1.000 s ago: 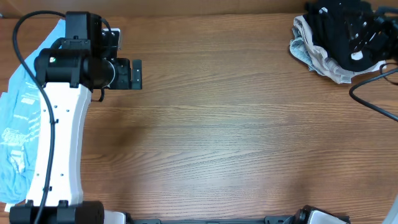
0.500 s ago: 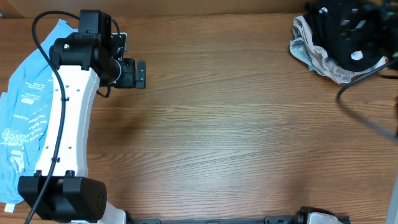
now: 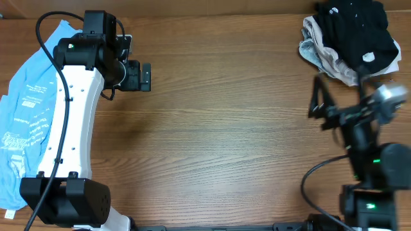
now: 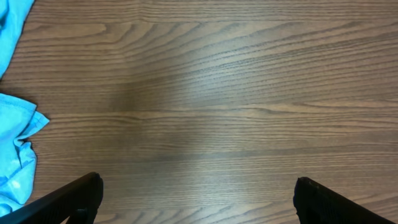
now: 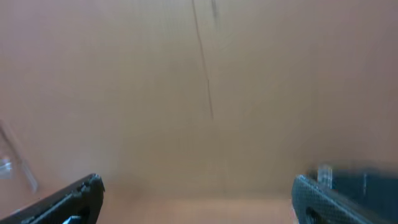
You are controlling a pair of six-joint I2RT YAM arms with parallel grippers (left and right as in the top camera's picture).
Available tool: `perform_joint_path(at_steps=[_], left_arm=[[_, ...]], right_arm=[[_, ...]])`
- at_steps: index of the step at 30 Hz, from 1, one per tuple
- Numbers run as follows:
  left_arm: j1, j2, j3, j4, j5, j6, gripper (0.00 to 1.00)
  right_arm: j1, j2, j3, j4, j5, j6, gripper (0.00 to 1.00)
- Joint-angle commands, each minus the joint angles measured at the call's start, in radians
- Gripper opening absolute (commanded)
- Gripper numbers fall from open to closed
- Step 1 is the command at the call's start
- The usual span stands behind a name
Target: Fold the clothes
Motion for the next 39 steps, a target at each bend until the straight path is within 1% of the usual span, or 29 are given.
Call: perform_joint_path(at_steps=[1, 6, 10, 17, 19, 23, 32, 37, 39], left_arm=[[0.0, 0.007, 0.011, 0.002, -0.003, 0.013, 1.0], [0.0, 0.007, 0.011, 0.002, -0.003, 0.013, 1.0], [0.0, 0.007, 0.011, 0.002, -0.003, 0.013, 1.0], [0.0, 0.007, 0.011, 0.002, -0.003, 0.013, 1.0], [0.0, 0.007, 0.011, 0.002, -0.003, 0.013, 1.0], [0.0, 0.007, 0.011, 0.002, -0.003, 0.013, 1.0], [0.0, 0.007, 0.011, 0.002, -0.003, 0.013, 1.0], [0.0, 0.007, 0.011, 0.002, -0.003, 0.013, 1.0], [0.0, 0.007, 0.011, 0.002, -0.003, 0.013, 1.0]], right_arm=[[0.002, -0.109, -0.161, 0.072, 0.013, 0.081, 1.0], [0.054, -0.244, -0.343, 0.097, 0.09, 0.079, 1.0], [0.077, -0.333, -0.447, 0.097, 0.12, 0.079, 1.0], [0.077, -0.396, -0.565, 0.097, 0.12, 0.076, 1.0], [0.079, -0.415, -0.565, 0.048, 0.103, 0.075, 1.0], [0.079, -0.452, -0.565, 0.002, 0.103, 0.071, 1.0], [0.079, -0.617, -0.565, -0.124, 0.103, 0.072, 1.0], [0.077, -0.616, -0.565, -0.203, 0.103, 0.072, 1.0], [0.077, -0.616, -0.565, -0.2, 0.103, 0.072, 1.0]])
